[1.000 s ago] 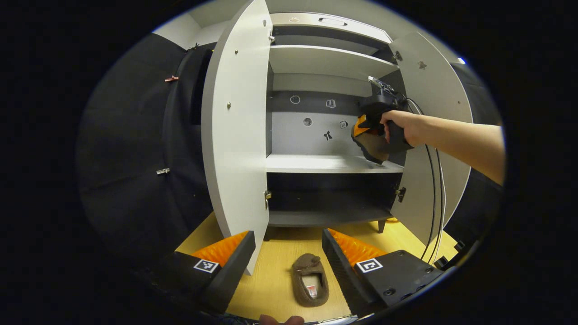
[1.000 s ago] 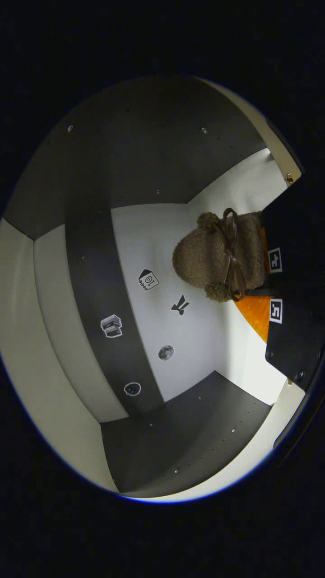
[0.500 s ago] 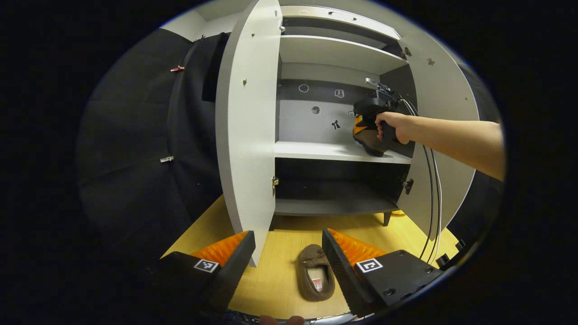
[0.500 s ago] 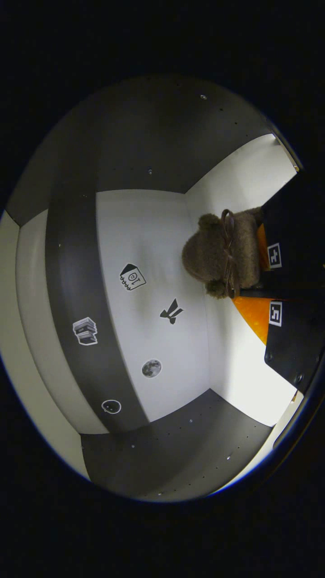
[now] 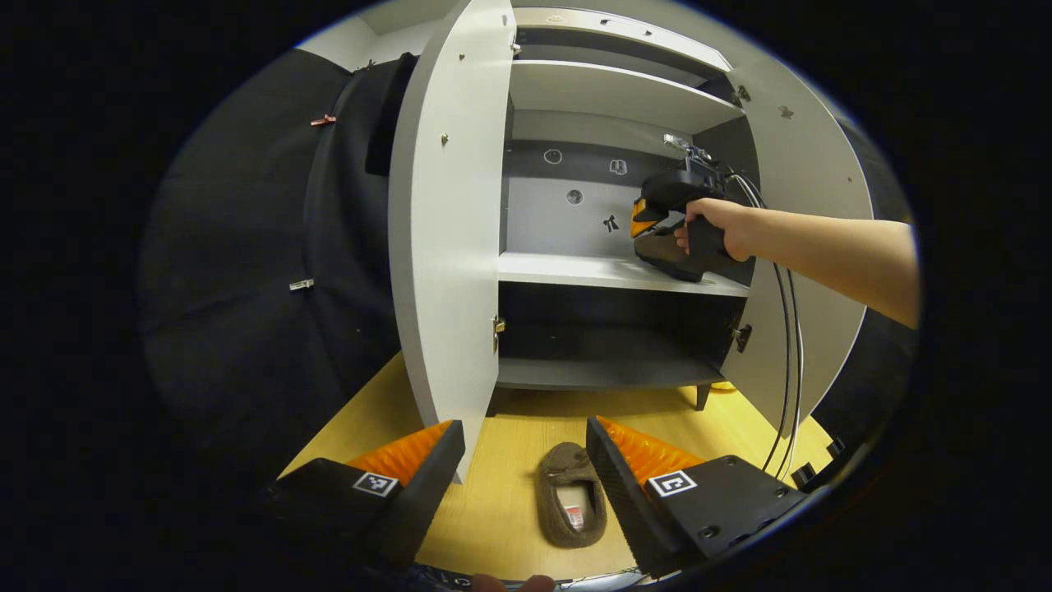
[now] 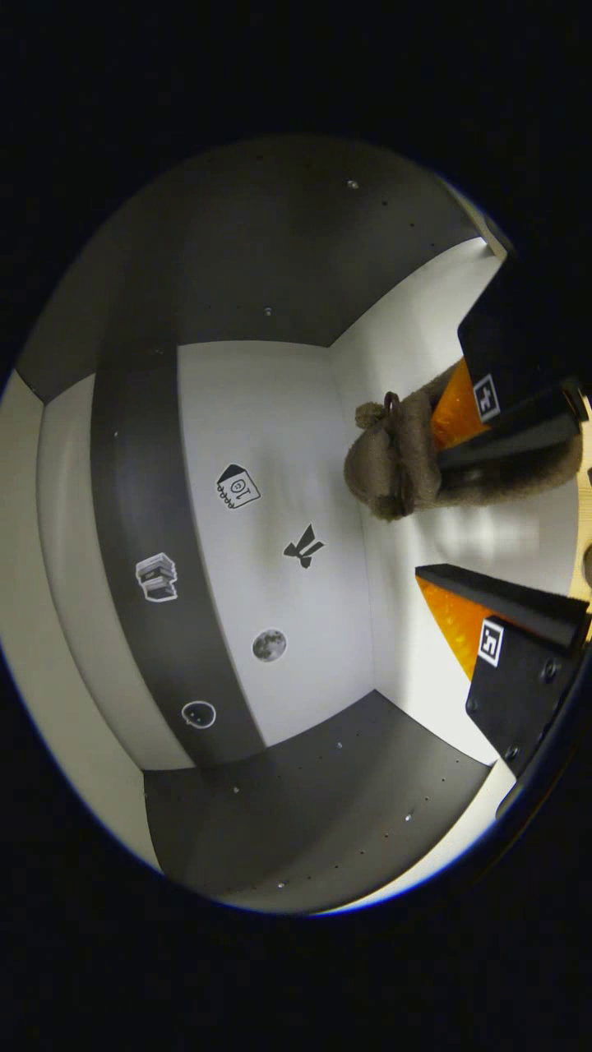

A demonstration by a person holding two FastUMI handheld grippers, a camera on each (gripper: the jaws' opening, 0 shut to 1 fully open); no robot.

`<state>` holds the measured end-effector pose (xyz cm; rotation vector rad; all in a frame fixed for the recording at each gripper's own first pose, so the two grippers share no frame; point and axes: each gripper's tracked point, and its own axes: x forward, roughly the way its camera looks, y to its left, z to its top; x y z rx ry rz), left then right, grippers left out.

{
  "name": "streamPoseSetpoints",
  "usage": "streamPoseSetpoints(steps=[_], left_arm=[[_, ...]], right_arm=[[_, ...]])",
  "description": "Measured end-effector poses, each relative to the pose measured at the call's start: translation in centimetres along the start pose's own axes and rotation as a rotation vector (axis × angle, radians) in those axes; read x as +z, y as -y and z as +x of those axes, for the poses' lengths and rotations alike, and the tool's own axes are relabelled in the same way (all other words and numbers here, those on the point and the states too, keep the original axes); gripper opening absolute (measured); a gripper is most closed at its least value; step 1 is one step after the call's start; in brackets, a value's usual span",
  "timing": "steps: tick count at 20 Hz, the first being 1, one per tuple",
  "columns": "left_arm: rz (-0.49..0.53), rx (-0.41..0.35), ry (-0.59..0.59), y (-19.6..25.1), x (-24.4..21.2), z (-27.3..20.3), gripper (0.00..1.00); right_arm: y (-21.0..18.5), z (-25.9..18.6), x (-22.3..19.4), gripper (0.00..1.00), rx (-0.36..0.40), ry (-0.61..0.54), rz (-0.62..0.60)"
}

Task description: Grab one shoe with the right hand and put it into the shoe cabinet, grab the other shoe with the left hand and put it into the shoe cabinet; then close the right door with the right hand and the left door with the left hand.

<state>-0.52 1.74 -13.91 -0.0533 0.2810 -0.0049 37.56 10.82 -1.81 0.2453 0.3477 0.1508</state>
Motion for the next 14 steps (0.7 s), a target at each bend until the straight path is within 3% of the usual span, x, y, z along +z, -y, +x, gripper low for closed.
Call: streamPoseSetpoints(steps=[1,2,5,9,14], left_arm=[[-0.001,-0.005,-0.003,0.1,-0.1,0.2,0.95],[-0.004,-0.009,-0.01,0.3,-0.3,0.4,0.95],[-0.012,-0.025,-0.038,0.8,-1.3,1.0,0.95],[0.004,-0.024,-0.072,0.7,-2.7,2.2,0.95],[0.063,-0.059,-0.171,1.6,-7.4,4.5,0.95]], right_arm=[[-0.4,-0.8,-0.2,0.72,0.013,0.0,-0.006],[-0.8,-1.7,-0.6,0.83,0.03,-0.008,-0.007],[-0.8,-3.9,-0.2,0.98,0.047,0.038,-0.011],[-0.5,-8.0,2.1,0.98,0.067,0.133,0.011],[-0.7,-17.0,5.6,0.98,0.08,0.309,-0.043]])
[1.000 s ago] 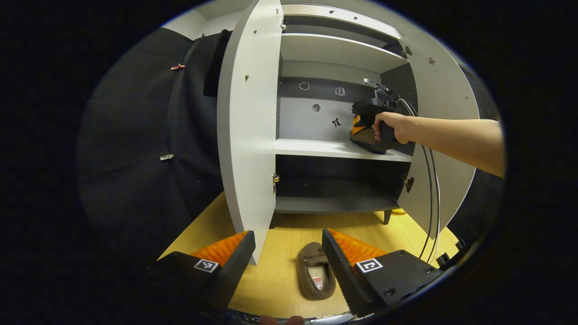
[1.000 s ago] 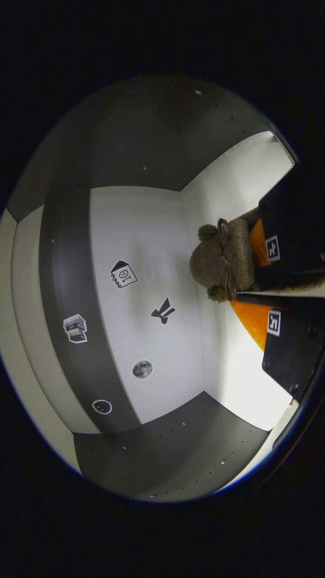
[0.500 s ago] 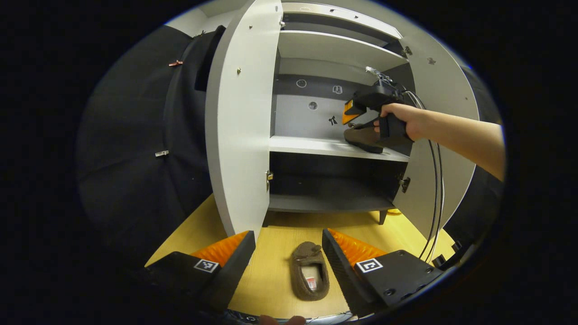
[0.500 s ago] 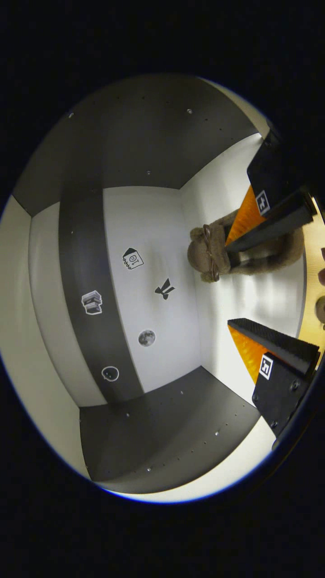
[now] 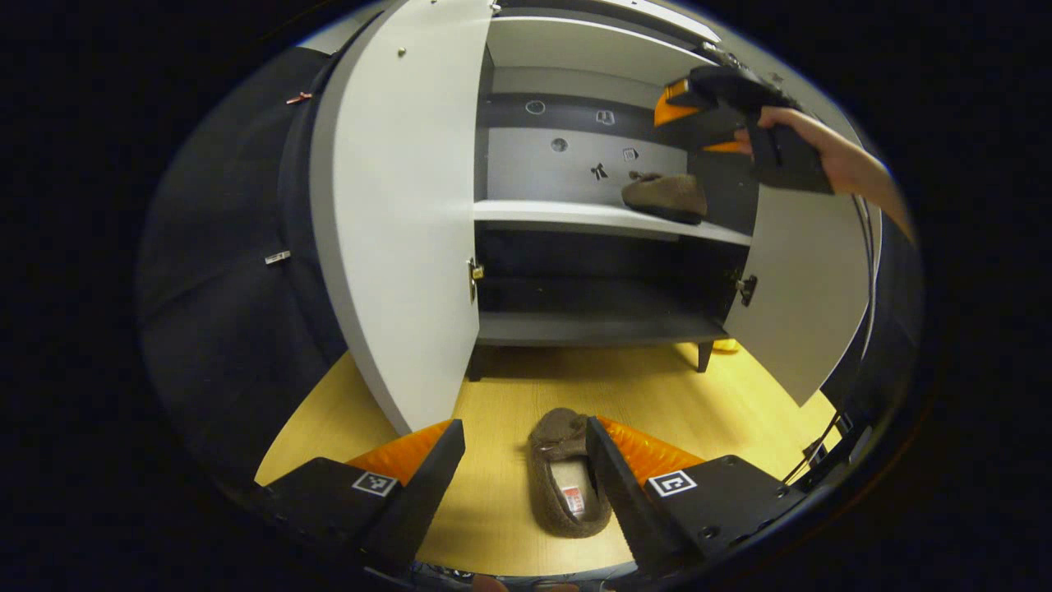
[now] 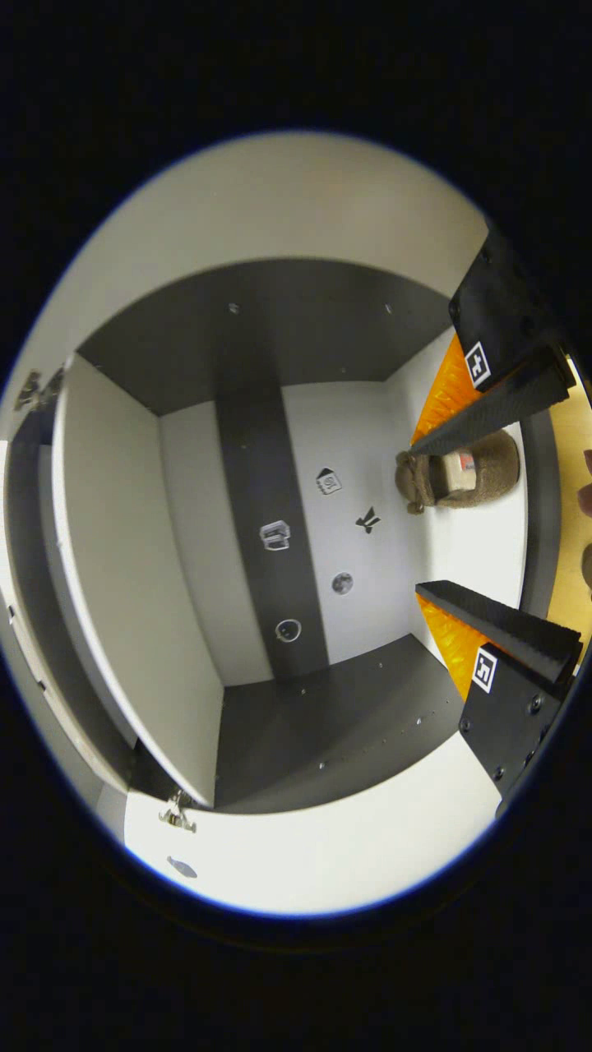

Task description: Grab one shoe with the right hand and put it into the shoe cabinet, grab the other shoe with the left hand and put it into the shoe cabinet; then close the right door with the right hand and the left door with the left hand.

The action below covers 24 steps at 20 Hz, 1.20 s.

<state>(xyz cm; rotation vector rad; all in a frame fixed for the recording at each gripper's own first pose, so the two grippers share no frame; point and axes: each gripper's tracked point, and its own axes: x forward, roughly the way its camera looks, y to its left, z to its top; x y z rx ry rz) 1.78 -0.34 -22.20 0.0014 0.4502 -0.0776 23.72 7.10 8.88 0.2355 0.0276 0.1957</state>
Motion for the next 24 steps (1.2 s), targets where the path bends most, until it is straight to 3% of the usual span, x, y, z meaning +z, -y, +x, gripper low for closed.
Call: streamPoseSetpoints(steps=[5,8,12,14,22,24], left_arm=[[0.032,-0.09,-0.063,2.4,-4.1,3.7,0.86],[0.01,-0.069,-0.078,1.8,-6.0,6.3,0.75],[0.012,-0.054,-0.17,1.6,-10.2,8.9,0.71],[0.027,-0.045,-0.187,1.6,-11.5,9.7,0.62],[0.11,-0.043,-0.167,1.5,-11.8,14.6,0.49],[0.118,-0.033,-0.158,1.4,-11.5,15.2,0.41]], right_arm=[[-1.1,-7.8,2.8,0.98,0.025,0.082,-0.074],[-1.2,-11.8,3.7,0.98,0.037,0.091,-0.073],[-0.6,-15.9,3.8,0.98,0.036,0.092,-0.086],[0.0,-17.3,3.6,0.98,0.029,0.084,-0.11],[4.5,-23.0,1.6,0.98,-0.046,0.029,-0.118],[5.8,-24.2,1.7,0.98,-0.068,0.035,-0.129]])
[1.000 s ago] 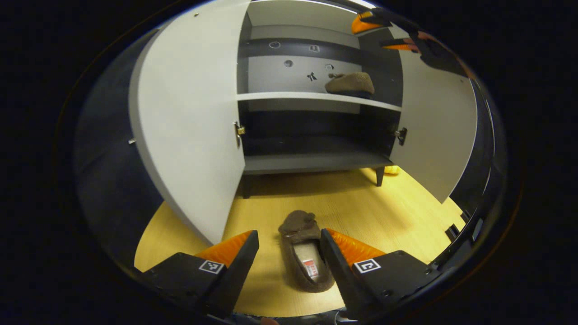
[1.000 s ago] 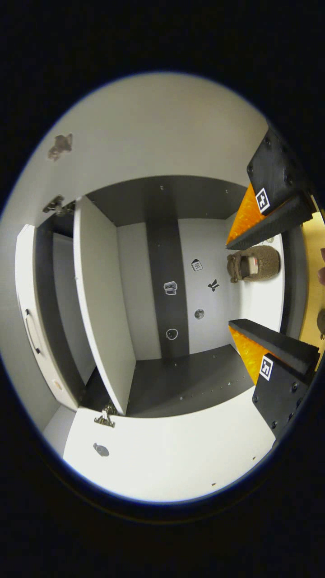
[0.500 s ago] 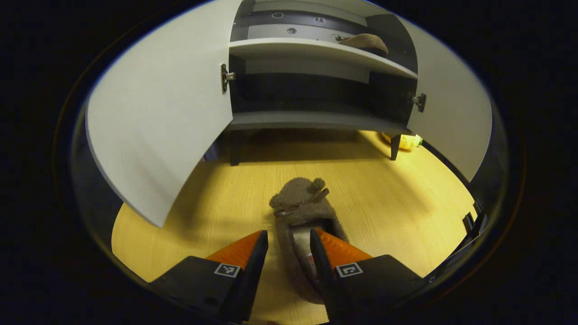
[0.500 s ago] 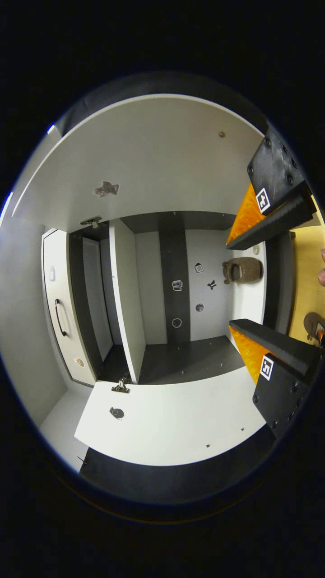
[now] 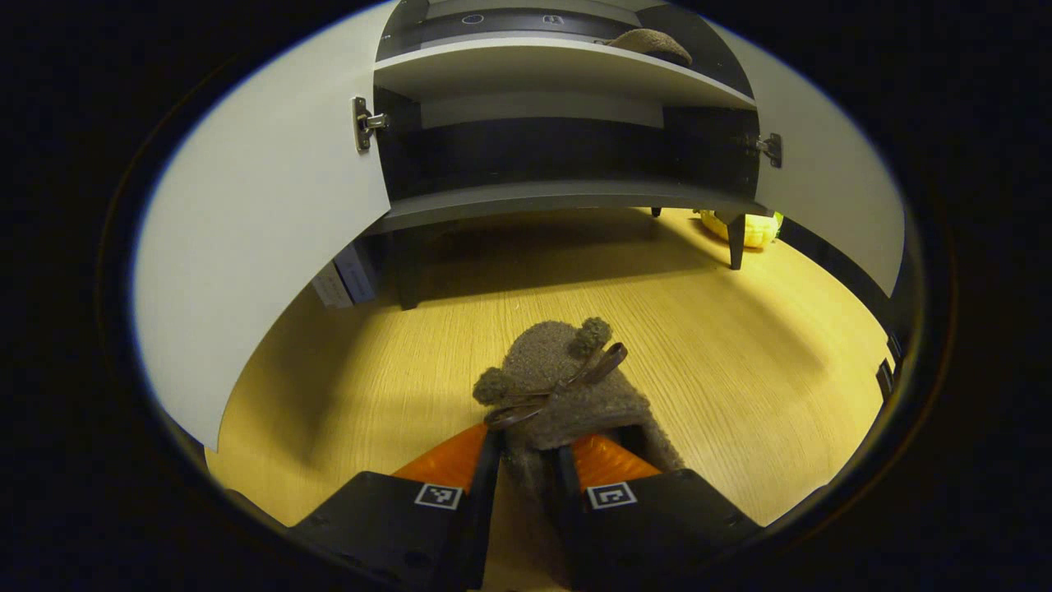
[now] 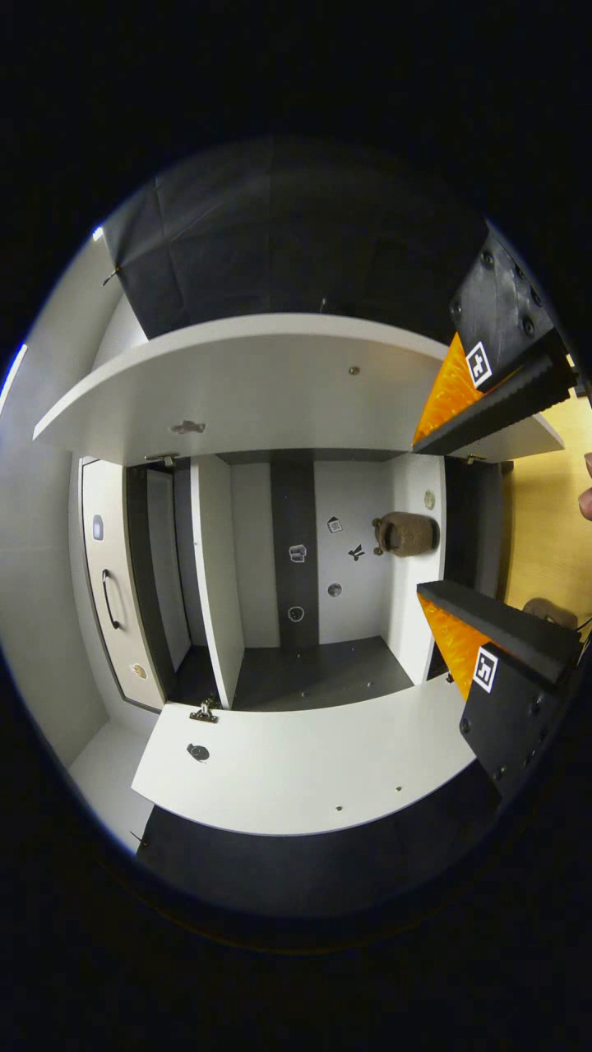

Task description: Grab one shoe with the right hand and put it into the shoe cabinet, grab the other shoe with the left hand and put it into the shoe cabinet; then close the right door with the right hand and the left door with the left hand.

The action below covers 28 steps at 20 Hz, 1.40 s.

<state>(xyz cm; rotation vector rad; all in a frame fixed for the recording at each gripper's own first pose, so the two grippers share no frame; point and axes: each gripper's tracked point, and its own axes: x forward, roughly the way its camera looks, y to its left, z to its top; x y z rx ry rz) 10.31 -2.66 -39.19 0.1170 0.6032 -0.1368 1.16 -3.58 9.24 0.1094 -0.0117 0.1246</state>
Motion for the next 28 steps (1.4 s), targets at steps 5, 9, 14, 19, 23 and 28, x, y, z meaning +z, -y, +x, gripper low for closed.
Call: streamPoseSetpoints(steps=[5,9,14,19,23,28], left_arm=[[0.052,0.051,-0.033,-0.9,0.5,0.2,0.1],[0.069,0.023,-0.015,0.0,3.1,-1.6,0.06],[0.012,0.047,0.047,0.2,9.4,-6.6,0.06],[-0.083,0.069,0.149,-0.2,17.7,-12.0,0.06],[-0.139,0.058,0.243,0.0,25.0,-15.6,0.06],[-0.188,0.065,0.286,-0.3,33.3,-16.0,0.06]], right_arm=[[2.1,-1.7,-0.3,0.98,-0.025,-0.006,0.007],[3.0,-2.5,-0.5,0.98,-0.032,-0.011,0.006],[3.7,-3.6,-0.4,0.98,-0.037,0.001,-0.015],[4.5,-5.0,-1.0,0.98,-0.04,0.023,-0.083],[5.8,-5.7,-1.5,0.96,-0.056,0.019,-0.069],[8.3,-6.1,-2.0,0.96,-0.072,0.014,-0.061]])
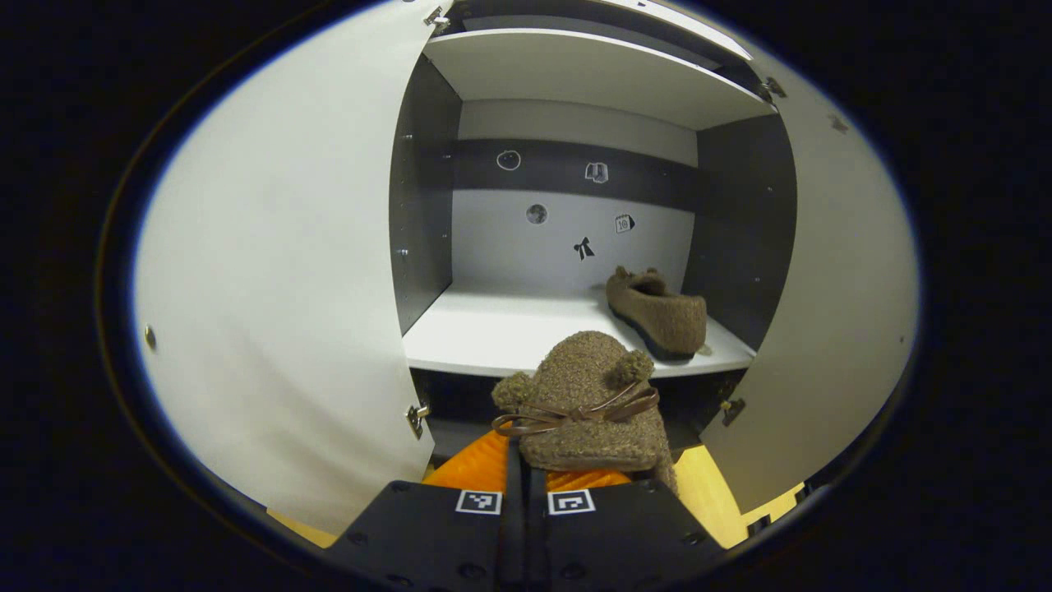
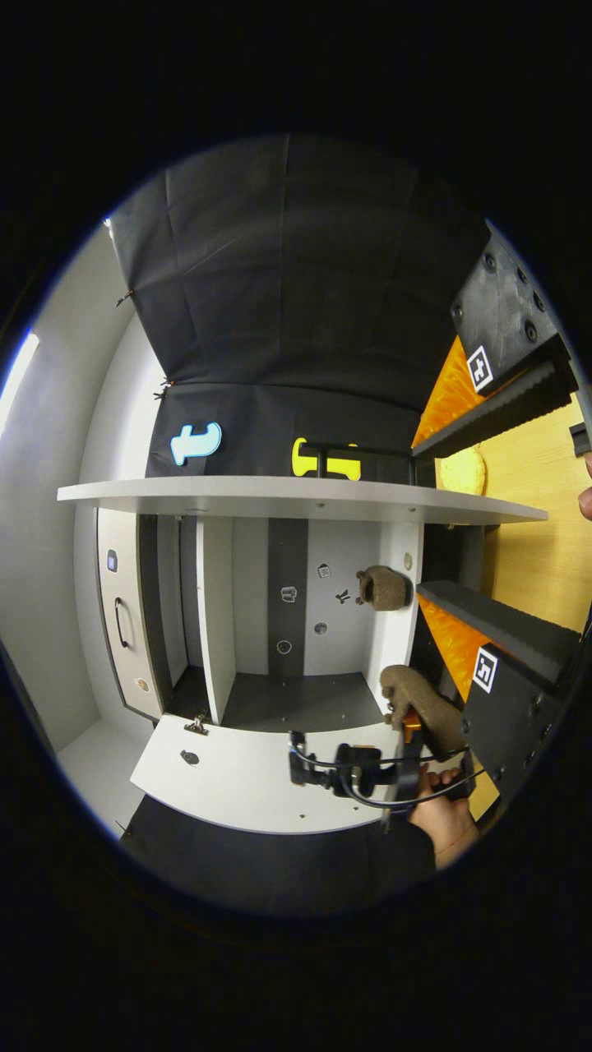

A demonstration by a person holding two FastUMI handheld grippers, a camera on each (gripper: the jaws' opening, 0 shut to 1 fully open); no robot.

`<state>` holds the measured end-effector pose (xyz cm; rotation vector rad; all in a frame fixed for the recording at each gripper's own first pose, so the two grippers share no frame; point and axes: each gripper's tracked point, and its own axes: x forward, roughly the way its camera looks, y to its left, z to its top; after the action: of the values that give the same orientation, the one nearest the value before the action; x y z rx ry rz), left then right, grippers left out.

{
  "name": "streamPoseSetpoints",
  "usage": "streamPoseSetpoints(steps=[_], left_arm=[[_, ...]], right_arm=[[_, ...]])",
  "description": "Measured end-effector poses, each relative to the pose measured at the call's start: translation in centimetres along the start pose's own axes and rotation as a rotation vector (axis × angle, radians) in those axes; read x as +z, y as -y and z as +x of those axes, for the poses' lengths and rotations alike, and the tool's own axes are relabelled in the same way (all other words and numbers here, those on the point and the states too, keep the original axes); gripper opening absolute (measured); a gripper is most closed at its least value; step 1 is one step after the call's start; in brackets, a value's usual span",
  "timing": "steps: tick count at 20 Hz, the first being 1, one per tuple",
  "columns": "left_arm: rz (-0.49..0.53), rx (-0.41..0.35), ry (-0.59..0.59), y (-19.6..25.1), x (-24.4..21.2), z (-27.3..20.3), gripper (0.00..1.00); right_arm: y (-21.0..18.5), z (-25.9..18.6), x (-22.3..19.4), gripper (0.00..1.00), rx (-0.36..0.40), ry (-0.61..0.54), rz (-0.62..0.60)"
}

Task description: Grab one shoe with the right hand and put it into the shoe cabinet, grab the other shoe with the left hand and put it into the shoe cabinet; then close the right door with the right hand and the left door with the left hand.

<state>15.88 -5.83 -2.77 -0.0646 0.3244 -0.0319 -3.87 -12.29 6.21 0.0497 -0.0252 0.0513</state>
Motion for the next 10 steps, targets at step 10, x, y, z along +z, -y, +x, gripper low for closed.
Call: streamPoseSetpoints(steps=[10], left_arm=[[0.016,0.104,-0.094,1.1,10.6,10.9,0.06]], right_arm=[[6.0,0.8,-2.0,0.96,-0.07,-0.043,0.08]])
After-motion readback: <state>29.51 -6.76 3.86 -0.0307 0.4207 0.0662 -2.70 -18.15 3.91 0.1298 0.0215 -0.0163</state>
